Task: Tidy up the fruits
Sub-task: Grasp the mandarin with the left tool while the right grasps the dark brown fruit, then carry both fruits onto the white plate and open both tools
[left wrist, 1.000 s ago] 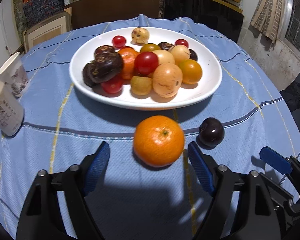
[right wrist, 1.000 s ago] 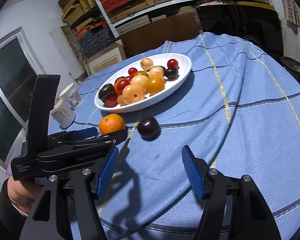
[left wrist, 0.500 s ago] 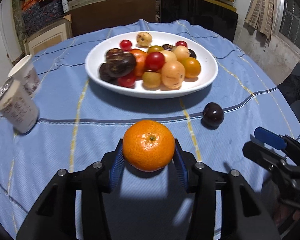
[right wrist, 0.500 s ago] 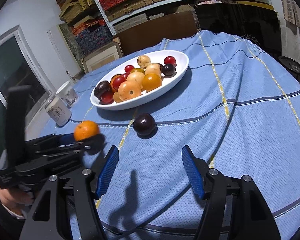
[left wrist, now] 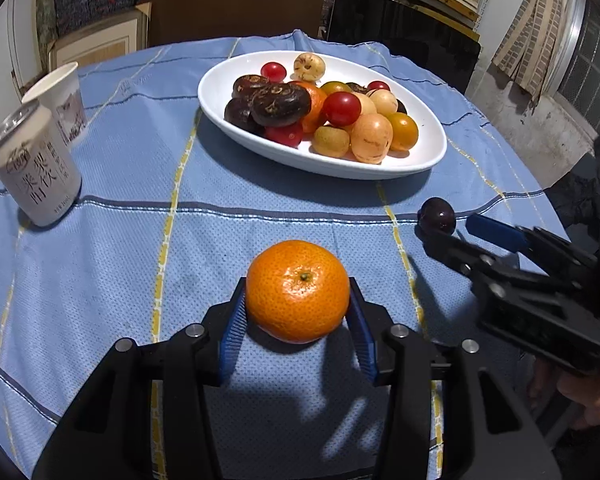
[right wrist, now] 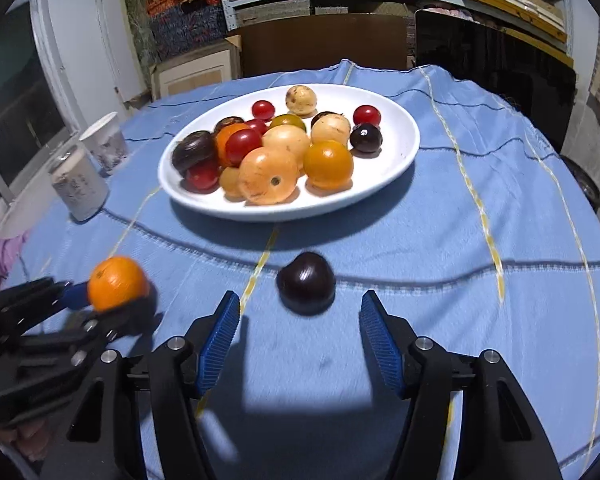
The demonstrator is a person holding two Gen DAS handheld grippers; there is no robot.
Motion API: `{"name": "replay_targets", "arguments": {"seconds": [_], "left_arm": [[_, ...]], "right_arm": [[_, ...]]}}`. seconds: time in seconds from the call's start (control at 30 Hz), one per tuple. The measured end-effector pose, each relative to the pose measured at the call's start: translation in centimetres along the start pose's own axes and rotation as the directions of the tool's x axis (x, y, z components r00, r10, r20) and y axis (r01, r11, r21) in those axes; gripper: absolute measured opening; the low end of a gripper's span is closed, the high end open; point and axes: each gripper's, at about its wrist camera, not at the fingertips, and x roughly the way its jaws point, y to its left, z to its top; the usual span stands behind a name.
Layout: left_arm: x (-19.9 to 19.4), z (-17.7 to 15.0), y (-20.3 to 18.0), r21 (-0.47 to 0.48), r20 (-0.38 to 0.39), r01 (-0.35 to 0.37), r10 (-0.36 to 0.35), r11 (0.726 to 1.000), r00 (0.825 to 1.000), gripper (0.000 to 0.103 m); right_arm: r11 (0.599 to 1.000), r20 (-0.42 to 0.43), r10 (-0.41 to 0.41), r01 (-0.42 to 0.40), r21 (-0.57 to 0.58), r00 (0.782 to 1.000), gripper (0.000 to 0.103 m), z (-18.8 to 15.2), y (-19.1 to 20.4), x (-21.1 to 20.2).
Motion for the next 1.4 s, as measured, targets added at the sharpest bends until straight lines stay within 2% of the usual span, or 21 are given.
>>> {"name": "replay_targets", "arguments": {"seconds": [0.13, 0.17, 0.33, 0.9, 1.13, 1.4], "left_arm": [[0.2, 0.0, -0.1, -0.001, -0.004, 0.002, -0.002, 1.000, 1.000, 0.046], [0.2, 0.0, 0.0, 0.000, -0.004, 0.002, -0.002, 1.000, 1.000, 0.046], [0.4, 0.0, -0.1, 0.010, 0.001, -0.010, 0.009, 1.000, 1.000, 0.046], [-0.7, -0.2, -1.1, 0.038, 0.025, -0.016, 0.015, 0.999, 1.000, 0.046], [-3.5, 0.7, -2.0, 0.069, 0.076, -0.012, 0.006, 0.998, 0.997, 0.046], [-5.9, 5.6, -2.9, 0.102, 0.148, -0.014, -0.001, 0.995, 0.989, 0.046]], "right_arm": [[0.999, -0.016, -0.035, 0.035, -0.036, 0.999, 0.035, 0.2, 0.5, 1.1], [0.998, -0.012, -0.042, 0.041, -0.042, 0.999, 0.034, 0.2, 0.5, 1.2], [1.000, -0.004, -0.017, 0.017, -0.009, 1.000, 0.033, -0.1, -0.1, 0.5], [0.994, 0.057, 0.107, -0.109, 0.034, 0.993, 0.033, -3.5, -0.4, -6.0], [0.992, 0.122, 0.127, -0.130, 0.011, 0.984, 0.033, -1.9, -0.7, -8.2], [0.989, 0.191, 0.150, -0.148, -0.026, 0.970, 0.033, 2.2, -1.0, -9.7]]}}
